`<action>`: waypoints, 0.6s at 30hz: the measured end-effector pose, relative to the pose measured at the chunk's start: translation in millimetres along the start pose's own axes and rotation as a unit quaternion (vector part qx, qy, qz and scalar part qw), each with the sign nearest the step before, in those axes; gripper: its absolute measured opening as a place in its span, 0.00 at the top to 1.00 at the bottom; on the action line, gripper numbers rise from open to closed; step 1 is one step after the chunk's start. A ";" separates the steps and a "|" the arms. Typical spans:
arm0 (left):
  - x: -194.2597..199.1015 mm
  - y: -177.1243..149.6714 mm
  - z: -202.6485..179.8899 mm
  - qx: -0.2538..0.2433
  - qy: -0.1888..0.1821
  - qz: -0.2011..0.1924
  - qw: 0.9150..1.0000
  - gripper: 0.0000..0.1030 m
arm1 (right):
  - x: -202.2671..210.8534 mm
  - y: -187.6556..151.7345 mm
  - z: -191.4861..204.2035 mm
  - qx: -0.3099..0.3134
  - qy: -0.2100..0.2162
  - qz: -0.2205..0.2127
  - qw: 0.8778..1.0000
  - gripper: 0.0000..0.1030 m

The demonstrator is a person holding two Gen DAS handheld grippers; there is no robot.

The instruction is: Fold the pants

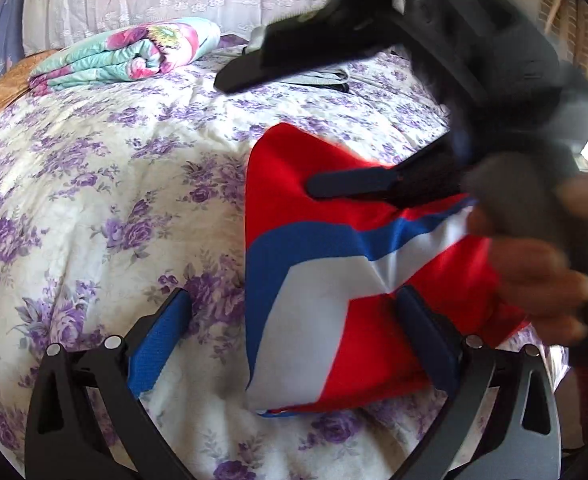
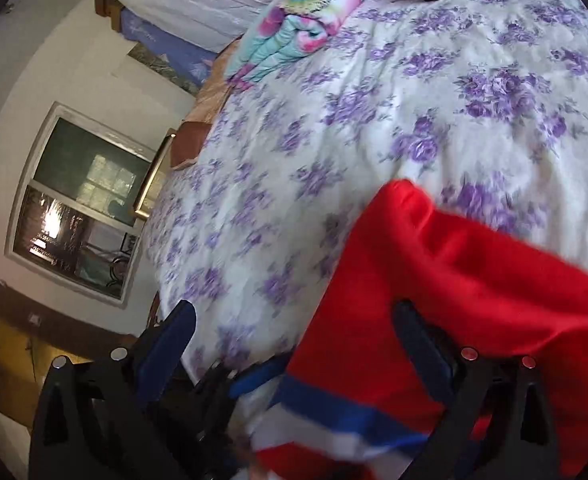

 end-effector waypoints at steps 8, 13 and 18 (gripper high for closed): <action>-0.7 -1.3 0.4 0.000 -0.009 0.002 1.000 0.04 | 22.5 7.1 20.8 0.007 0.030 -0.034 0.999 0.03; -1.2 -0.9 1.4 0.001 -0.008 0.003 1.000 0.04 | -27.3 23.0 -3.9 -0.028 -0.003 0.010 1.000 0.03; -3.1 -0.5 3.0 0.003 -0.015 0.007 1.000 0.04 | 3.4 24.6 12.3 -0.008 0.009 -0.029 1.000 0.03</action>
Point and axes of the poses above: each gripper's, at about its wrist camera, not at the fingertips, and x roughly against the way its jaws point, z to its left, y to its top, the point moved 7 cm from there along -x, roughly the way its jaws point
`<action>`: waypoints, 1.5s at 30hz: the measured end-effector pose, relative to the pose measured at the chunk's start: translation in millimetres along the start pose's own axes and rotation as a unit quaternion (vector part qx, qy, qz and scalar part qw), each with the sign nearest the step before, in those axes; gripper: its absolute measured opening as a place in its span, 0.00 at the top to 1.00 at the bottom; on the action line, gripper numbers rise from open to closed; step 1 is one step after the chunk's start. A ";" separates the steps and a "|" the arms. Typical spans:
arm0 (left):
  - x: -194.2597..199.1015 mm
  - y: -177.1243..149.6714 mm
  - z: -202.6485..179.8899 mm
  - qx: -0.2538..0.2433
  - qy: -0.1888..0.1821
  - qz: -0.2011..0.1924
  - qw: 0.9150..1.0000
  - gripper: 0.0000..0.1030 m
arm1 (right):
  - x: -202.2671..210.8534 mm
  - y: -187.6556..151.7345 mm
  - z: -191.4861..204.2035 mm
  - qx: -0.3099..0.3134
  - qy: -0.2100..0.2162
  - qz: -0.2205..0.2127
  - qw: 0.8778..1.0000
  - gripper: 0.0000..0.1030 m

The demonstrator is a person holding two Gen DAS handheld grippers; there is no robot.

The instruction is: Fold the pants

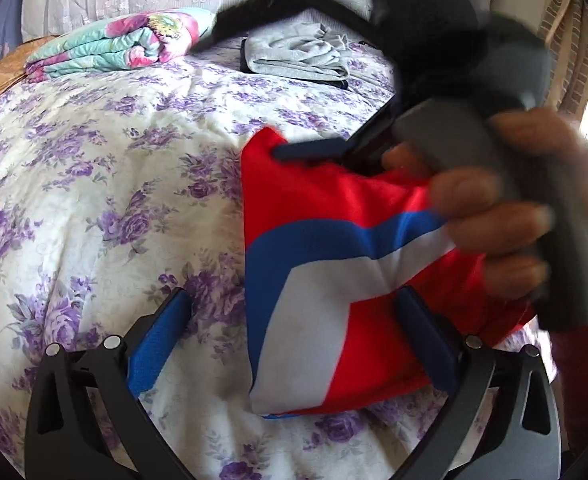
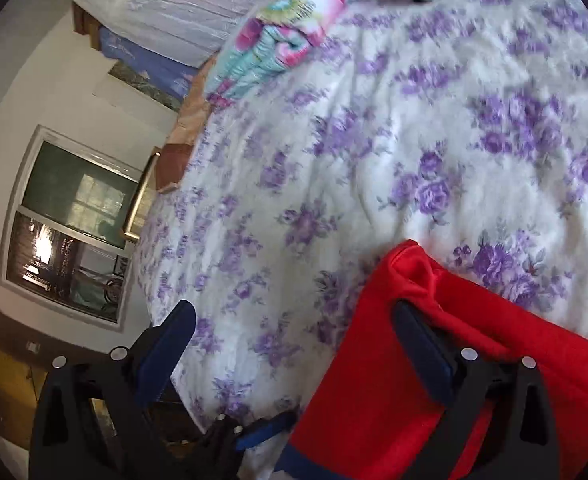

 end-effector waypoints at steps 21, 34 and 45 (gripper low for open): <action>4.4 3.8 2.2 -0.006 0.000 0.021 1.000 0.04 | 172.7 -100.2 -120.9 0.006 -0.240 -0.136 0.961 0.03; -4.7 13.6 12.1 0.020 -0.037 0.059 0.997 0.04 | 144.5 -125.0 -107.2 -0.039 -0.110 -0.115 0.986 0.03; -20.6 19.7 -4.9 0.010 -0.088 0.075 0.993 0.04 | 143.1 -109.3 -112.8 -0.140 0.052 -0.104 0.983 0.03</action>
Point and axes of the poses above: each gripper's, at about its wrist camera, not at the fingertips, and x roughly against the way its jaws point, z to its left, y to its top, the point moved 7 cm from there along -x, roughly the way its jaws point
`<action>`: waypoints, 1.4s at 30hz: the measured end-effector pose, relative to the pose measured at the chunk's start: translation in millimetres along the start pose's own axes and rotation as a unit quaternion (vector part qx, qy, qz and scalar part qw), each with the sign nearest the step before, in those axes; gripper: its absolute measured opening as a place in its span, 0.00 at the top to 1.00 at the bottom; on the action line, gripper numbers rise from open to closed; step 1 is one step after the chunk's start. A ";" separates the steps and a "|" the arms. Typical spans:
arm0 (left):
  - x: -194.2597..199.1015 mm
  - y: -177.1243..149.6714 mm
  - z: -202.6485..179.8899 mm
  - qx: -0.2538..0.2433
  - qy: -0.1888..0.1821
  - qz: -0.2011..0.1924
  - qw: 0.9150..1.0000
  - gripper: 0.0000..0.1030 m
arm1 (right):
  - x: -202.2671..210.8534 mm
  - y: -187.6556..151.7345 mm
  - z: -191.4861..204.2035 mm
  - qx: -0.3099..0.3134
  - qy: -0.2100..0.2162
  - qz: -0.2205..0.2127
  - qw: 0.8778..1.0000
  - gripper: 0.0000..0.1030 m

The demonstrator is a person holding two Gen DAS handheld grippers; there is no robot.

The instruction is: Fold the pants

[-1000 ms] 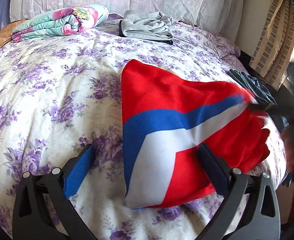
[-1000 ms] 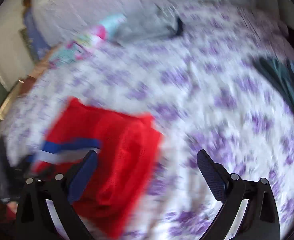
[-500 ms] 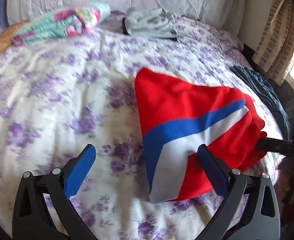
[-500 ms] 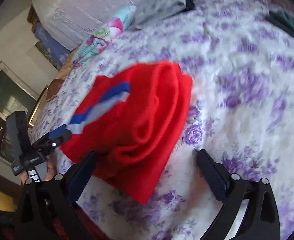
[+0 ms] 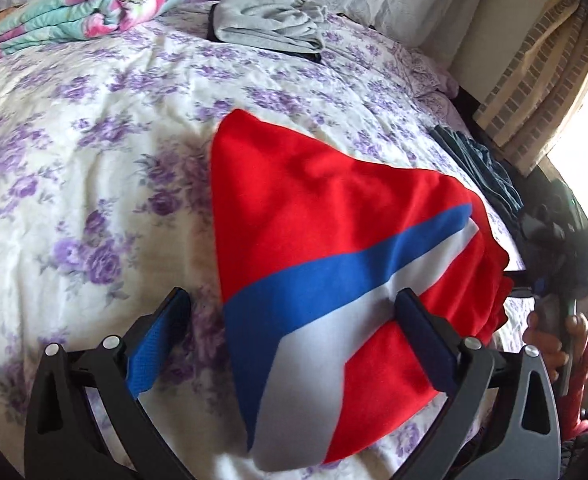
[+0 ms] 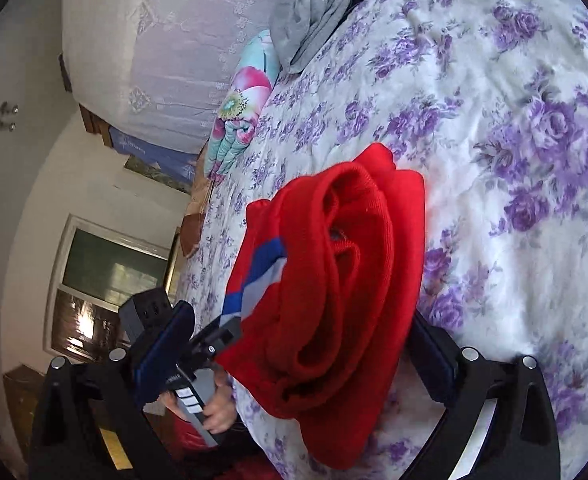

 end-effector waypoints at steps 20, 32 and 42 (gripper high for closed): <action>9.3 5.6 0.5 0.034 -0.036 -0.011 0.999 0.53 | 4.1 -10.1 1.8 0.115 -0.075 -0.084 0.987 0.55; 22.6 63.5 -13.4 -0.035 -0.001 -0.038 0.999 0.72 | 3.5 48.1 41.3 0.183 -0.094 -0.091 0.974 0.60; -15.9 201.2 -1.7 -0.049 0.012 -0.057 0.997 0.74 | -19.7 180.3 52.4 0.179 -0.097 -0.093 0.975 0.60</action>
Point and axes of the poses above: each gripper's, at about its wrist camera, not at the fingertips, and x roughly against the way its jaws point, z to its left, y to its top, the point moved 7 cm from there along -x, roughly the way its jaws point
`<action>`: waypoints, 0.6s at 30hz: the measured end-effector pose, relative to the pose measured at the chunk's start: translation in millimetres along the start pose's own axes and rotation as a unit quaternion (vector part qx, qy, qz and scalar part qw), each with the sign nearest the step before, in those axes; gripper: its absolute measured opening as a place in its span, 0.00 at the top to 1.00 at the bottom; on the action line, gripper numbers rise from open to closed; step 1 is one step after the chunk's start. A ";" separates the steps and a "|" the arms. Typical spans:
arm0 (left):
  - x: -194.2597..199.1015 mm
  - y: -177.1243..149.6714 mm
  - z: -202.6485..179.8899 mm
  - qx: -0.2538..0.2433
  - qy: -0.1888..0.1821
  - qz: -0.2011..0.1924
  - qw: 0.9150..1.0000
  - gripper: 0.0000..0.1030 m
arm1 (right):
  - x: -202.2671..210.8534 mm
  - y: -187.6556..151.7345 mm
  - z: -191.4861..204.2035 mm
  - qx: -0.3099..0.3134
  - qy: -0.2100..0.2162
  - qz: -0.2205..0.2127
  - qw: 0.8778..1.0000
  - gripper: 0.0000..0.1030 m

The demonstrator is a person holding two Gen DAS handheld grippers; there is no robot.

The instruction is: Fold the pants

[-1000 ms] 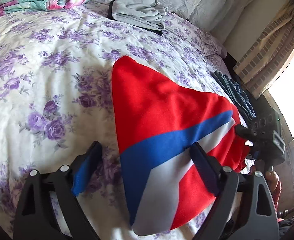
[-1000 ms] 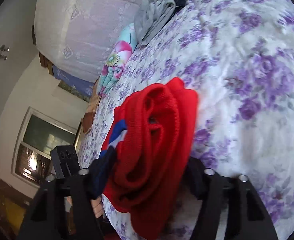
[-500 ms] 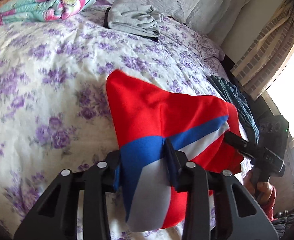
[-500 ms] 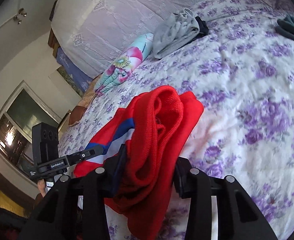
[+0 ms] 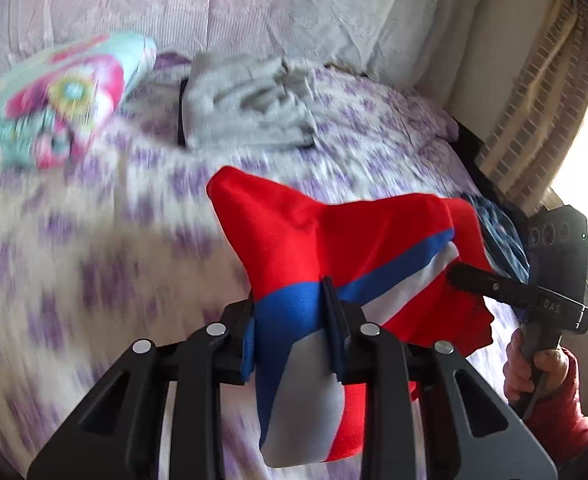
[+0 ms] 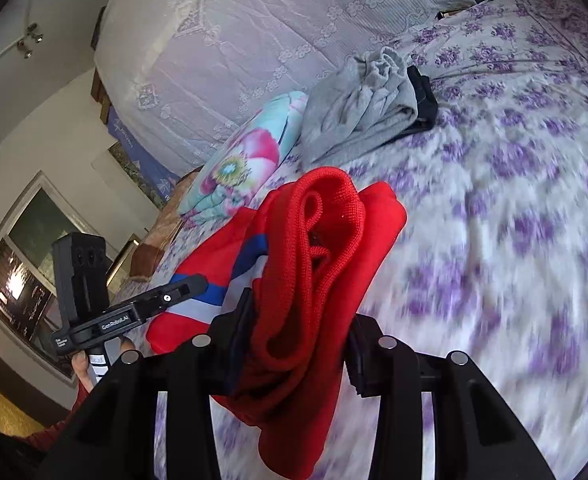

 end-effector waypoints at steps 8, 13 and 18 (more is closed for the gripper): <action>-51.0 180.4 35.7 -0.030 0.057 -0.053 0.996 0.74 | -64.8 189.5 -14.2 0.023 -0.018 -0.055 0.998 0.60; -104.1 277.7 72.1 -0.013 0.093 -0.084 0.992 0.75 | -120.3 284.1 -45.3 0.011 -0.050 -0.081 0.995 0.60; -192.5 296.0 124.4 0.046 0.119 -0.041 0.991 0.75 | -196.9 296.7 -127.4 -0.076 -0.080 -0.051 0.993 0.52</action>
Point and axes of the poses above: each gripper's, at about its wrist camera, not at the fingertips, and x roughly against the way its jaws point, z to its left, y to its top, the point moved 7 cm from there along -x, roughly the way its jaws point
